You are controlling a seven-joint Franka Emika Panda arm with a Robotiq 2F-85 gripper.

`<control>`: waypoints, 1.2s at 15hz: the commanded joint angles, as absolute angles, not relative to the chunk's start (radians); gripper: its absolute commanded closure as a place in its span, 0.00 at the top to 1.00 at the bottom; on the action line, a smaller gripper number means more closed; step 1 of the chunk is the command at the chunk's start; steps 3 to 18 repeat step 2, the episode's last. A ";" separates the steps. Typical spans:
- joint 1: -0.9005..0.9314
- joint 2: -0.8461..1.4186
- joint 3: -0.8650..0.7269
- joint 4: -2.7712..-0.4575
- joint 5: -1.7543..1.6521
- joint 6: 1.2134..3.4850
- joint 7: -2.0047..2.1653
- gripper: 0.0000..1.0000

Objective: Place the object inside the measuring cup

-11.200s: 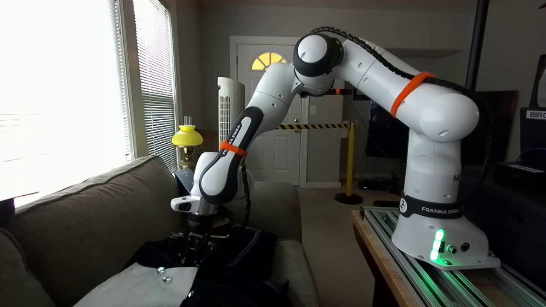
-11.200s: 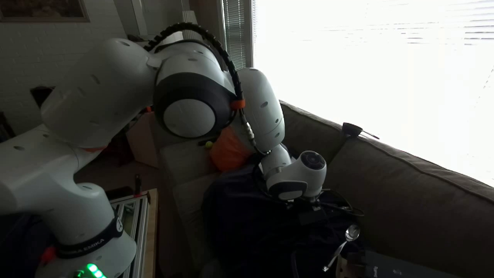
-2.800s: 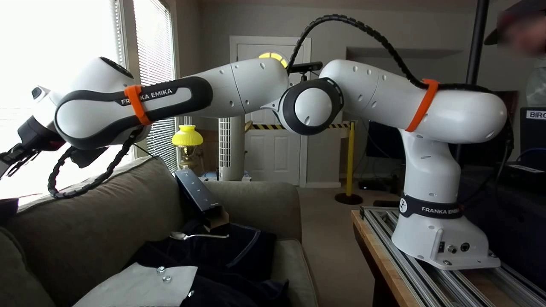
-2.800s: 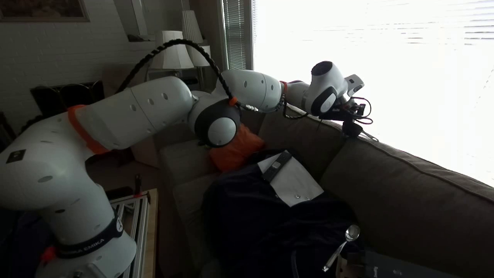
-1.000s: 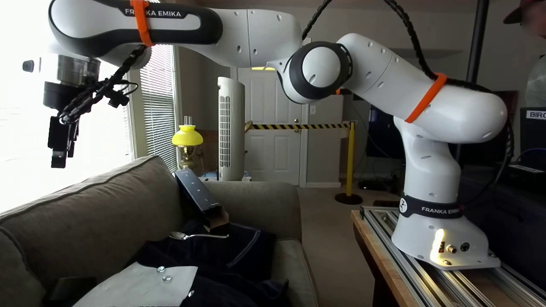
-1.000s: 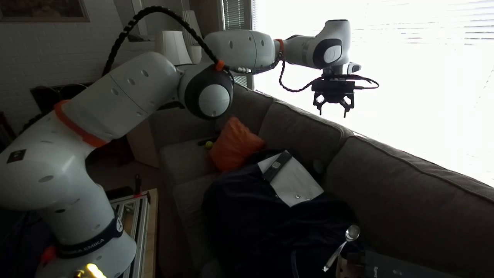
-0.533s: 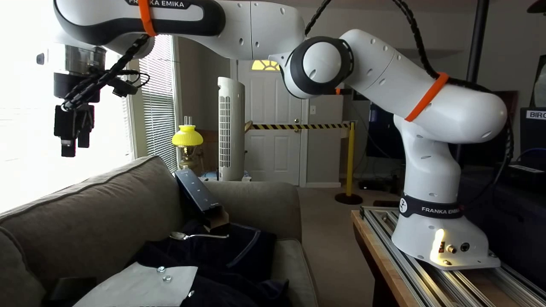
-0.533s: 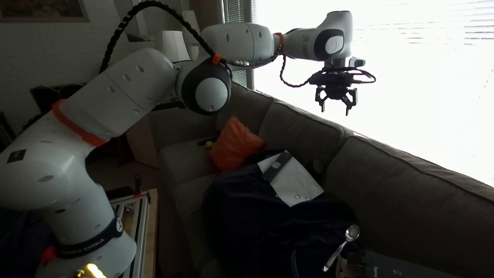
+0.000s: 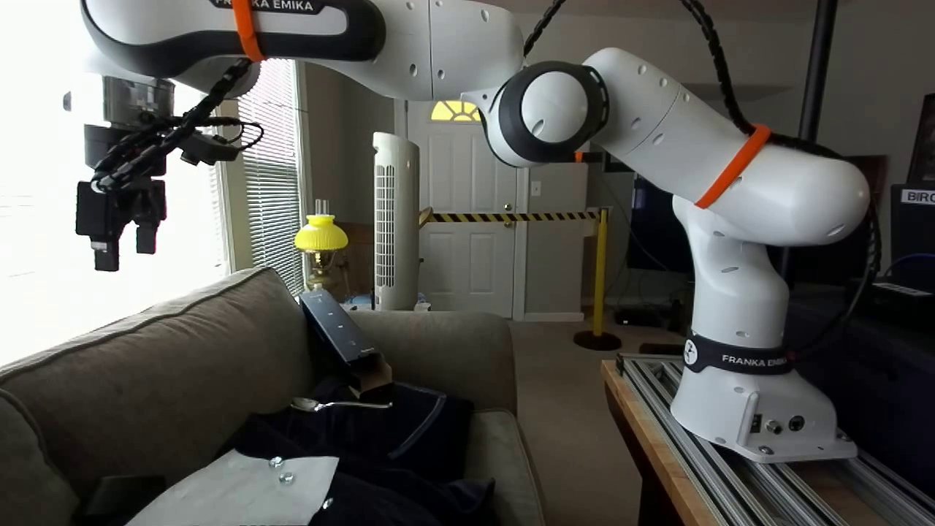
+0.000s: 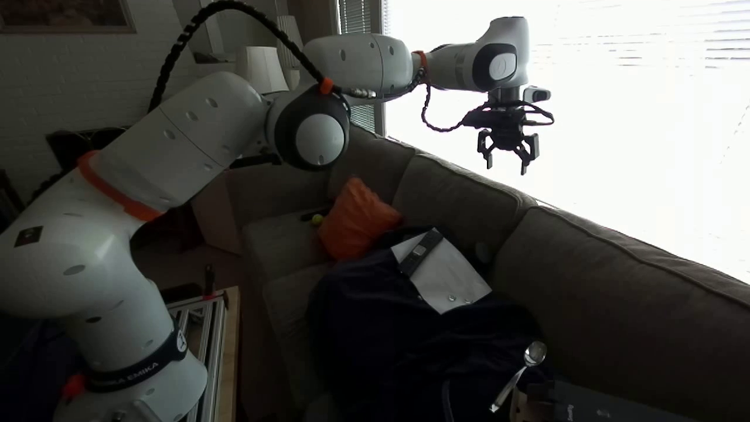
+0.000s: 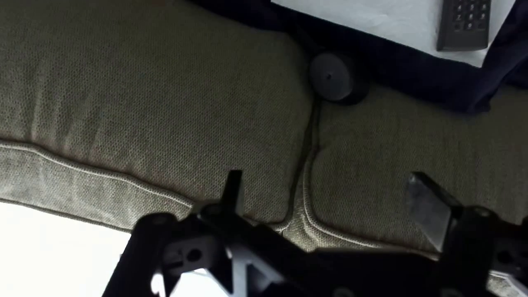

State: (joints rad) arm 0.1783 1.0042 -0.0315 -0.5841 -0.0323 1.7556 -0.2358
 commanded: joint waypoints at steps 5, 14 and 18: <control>0.178 1.004 -0.032 -0.584 -0.032 1.756 -0.236 1.00; 0.178 1.004 -0.032 -0.584 -0.032 1.756 -0.236 1.00; 0.178 1.004 -0.032 -0.584 -0.032 1.756 -0.236 1.00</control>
